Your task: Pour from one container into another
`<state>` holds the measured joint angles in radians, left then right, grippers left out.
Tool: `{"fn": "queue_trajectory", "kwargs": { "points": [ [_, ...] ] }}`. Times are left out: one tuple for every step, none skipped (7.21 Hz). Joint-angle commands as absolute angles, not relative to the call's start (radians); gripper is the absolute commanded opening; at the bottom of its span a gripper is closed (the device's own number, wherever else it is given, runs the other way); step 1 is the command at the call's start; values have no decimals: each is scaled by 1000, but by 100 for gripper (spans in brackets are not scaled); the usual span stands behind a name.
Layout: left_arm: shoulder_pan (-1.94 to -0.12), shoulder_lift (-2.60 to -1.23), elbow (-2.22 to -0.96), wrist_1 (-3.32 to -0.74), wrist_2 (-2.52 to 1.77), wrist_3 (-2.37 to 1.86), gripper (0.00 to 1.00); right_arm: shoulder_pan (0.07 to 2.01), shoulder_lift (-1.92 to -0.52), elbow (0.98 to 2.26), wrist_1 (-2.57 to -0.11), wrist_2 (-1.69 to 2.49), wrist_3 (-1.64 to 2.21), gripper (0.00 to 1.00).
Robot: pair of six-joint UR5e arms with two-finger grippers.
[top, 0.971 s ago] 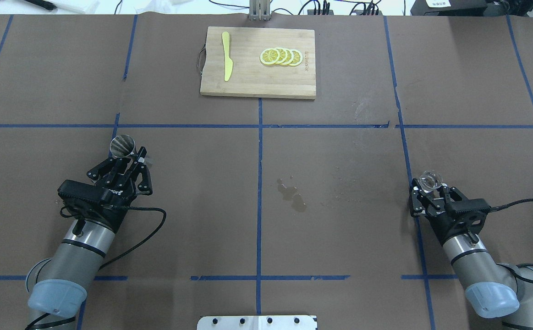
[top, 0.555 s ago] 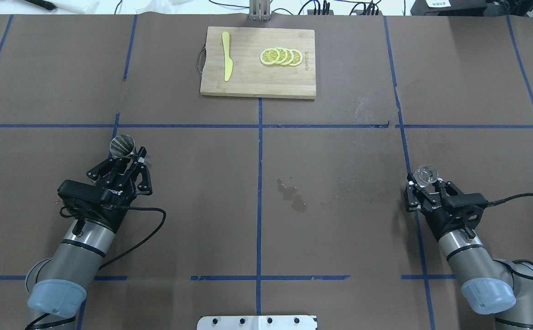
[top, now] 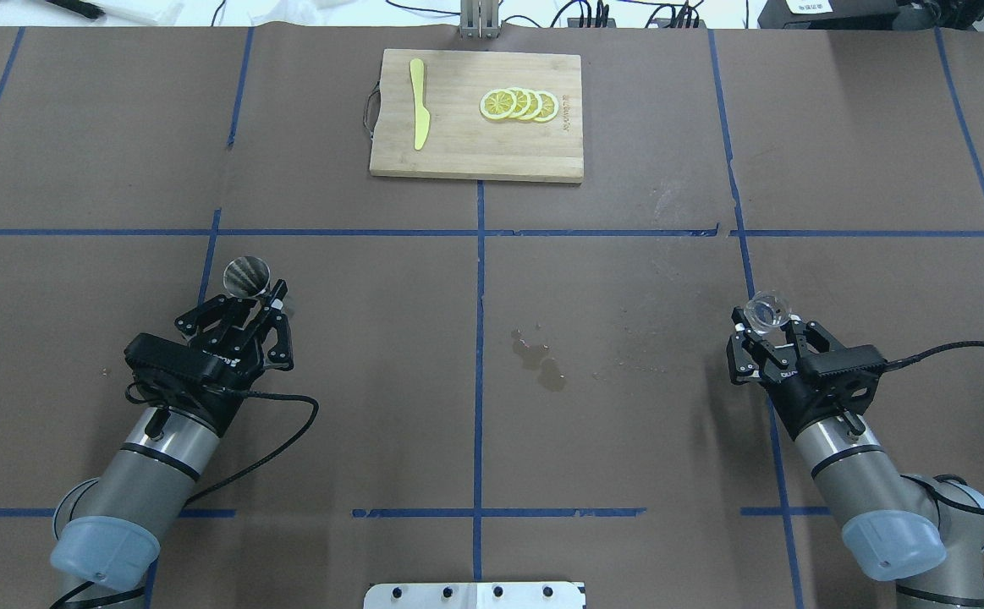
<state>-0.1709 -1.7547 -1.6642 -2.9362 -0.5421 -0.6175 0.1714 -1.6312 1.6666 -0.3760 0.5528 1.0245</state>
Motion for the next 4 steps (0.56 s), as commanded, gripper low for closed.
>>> {"fn": "queue_trajectory", "kwargs": {
  "points": [
    [-166,-1801,-1661,-2942,-602,-592,0,167,-1615,1736,-380,561,923,0],
    [-169,-1836,-1658,-2942,-662,-557,0,167,-1573,1758,-383,561,885,0],
    [-173,-1868,-1657,-2942,-713,-516,0,164,-1557,1764,-383,572,882,0],
    [-196,-1882,-1655,-2942,-780,-508,0,152,-1546,1797,-388,596,876,0]
  ]
}}
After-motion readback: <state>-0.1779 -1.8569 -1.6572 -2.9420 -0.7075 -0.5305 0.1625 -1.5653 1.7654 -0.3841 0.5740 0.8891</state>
